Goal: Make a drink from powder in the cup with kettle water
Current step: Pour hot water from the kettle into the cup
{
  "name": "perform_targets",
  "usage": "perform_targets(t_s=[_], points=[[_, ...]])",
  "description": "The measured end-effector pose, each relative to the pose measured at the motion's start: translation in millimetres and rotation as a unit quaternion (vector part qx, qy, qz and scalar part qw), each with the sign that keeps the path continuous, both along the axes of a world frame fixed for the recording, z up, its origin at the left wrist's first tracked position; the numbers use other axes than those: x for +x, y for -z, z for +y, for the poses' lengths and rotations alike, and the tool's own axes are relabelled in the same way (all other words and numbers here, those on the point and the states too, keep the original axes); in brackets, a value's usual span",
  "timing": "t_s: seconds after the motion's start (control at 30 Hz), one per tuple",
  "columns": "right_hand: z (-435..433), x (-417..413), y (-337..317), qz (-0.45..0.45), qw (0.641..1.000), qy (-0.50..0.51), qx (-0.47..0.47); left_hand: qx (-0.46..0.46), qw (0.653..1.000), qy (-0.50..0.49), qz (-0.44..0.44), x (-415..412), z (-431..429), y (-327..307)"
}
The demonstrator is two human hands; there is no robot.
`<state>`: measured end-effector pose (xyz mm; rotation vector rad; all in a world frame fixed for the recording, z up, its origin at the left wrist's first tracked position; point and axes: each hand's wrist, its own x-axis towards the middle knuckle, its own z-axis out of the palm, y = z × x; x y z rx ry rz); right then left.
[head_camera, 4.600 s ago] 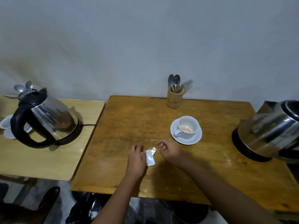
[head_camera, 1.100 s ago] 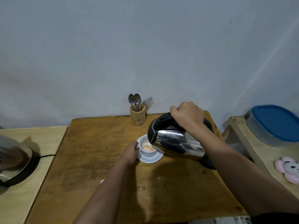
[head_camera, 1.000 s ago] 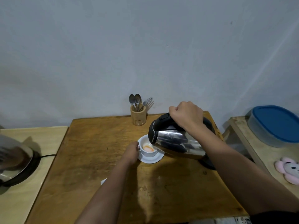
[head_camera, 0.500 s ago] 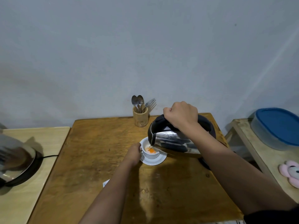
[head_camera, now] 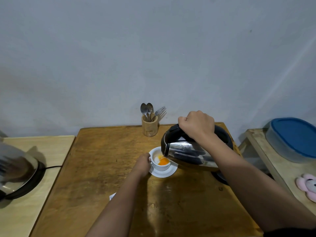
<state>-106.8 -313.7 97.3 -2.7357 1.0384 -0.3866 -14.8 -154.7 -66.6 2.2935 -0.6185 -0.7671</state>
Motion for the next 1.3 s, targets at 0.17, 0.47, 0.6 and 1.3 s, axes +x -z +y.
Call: perform_targets(t_s=[0.17, 0.47, 0.6, 1.3], points=[[-0.1, -3.6, -1.7, 0.002, 1.000, 0.003, -0.004, 0.002, 1.000, -0.010, 0.004, -0.4, -1.5, -1.2], [2.4, -5.6, -4.5, 0.011, 1.000, 0.004, -0.011, 0.002, 0.998, -0.047, 0.037, 0.5, -4.9, -3.1], [3.0, -5.6, -7.9, 0.019, 1.000, 0.003, -0.014, 0.007, 0.998, -0.047, 0.034, 0.5, -5.4, -4.5], [11.0, -0.4, -19.8, 0.008, 0.999, -0.006, -0.034, 0.029, 0.998, -0.023, 0.060, 3.5, -4.4, -14.0]])
